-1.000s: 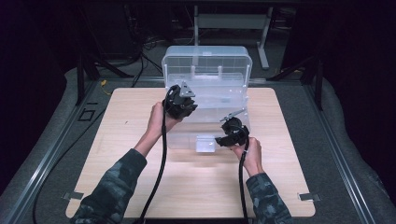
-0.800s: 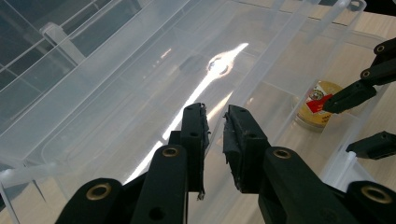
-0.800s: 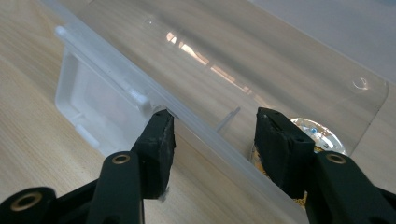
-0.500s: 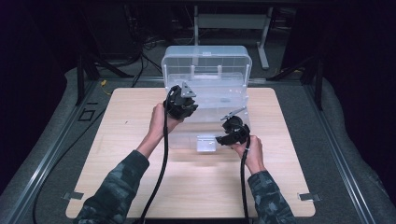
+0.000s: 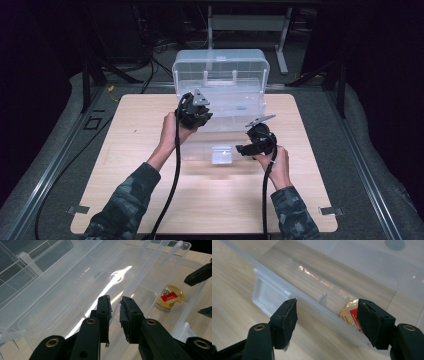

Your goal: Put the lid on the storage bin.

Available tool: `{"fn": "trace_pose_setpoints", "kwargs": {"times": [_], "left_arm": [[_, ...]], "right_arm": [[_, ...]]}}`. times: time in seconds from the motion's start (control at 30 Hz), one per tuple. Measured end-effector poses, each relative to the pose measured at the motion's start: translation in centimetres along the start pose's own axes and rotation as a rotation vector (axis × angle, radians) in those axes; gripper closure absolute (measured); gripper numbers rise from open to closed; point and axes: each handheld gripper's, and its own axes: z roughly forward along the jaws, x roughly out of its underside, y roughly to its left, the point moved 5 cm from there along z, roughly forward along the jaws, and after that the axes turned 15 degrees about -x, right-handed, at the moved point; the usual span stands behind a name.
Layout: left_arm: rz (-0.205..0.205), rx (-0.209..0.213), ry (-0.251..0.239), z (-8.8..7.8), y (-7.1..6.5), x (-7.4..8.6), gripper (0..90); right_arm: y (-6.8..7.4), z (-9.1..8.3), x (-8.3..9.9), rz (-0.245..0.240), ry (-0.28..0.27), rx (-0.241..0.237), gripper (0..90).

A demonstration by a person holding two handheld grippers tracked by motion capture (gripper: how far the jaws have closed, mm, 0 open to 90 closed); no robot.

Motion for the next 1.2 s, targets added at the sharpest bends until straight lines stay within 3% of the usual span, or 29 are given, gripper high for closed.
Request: {"fn": "trace_pose_setpoints", "kwargs": {"times": [0.27,0.43,0.57,0.6,0.63,0.9,1.0,1.2], "left_arm": [[-0.015,0.01,0.014,-0.1,-0.1,0.1,76.8],[-0.022,0.019,0.021,-0.2,-0.2,0.3,76.8],[-0.018,0.013,0.016,-0.2,-0.3,0.3,76.7],[-0.016,0.016,0.017,-0.2,-0.3,0.3,76.7],[-0.016,0.018,0.02,-0.3,-0.3,0.4,76.7],[-0.021,0.03,0.022,-0.5,-0.5,0.7,76.5],[-0.023,0.046,0.029,-0.5,-0.5,0.8,76.4],[-0.022,0.056,0.031,-0.7,-0.8,1.2,76.3]], "right_arm": [[1.0,-3.7,-0.4,0.01,-0.057,-0.05,29.9],[1.9,-6.4,-2.2,-0.029,-0.104,-0.048,29.7],[2.0,-7.4,-4.3,-0.053,-0.134,-0.049,29.7],[1.9,-7.6,-4.9,-0.055,-0.141,-0.021,29.6],[1.8,-7.5,-5.5,-0.062,-0.162,-0.043,29.6],[0.4,-6.0,-9.8,-0.074,-0.174,-0.019,34.3],[-0.4,-5.5,-10.5,-0.053,-0.184,0.007,42.2],[-1.0,-4.9,-10.8,-0.037,-0.173,0.003,52.3]]}}
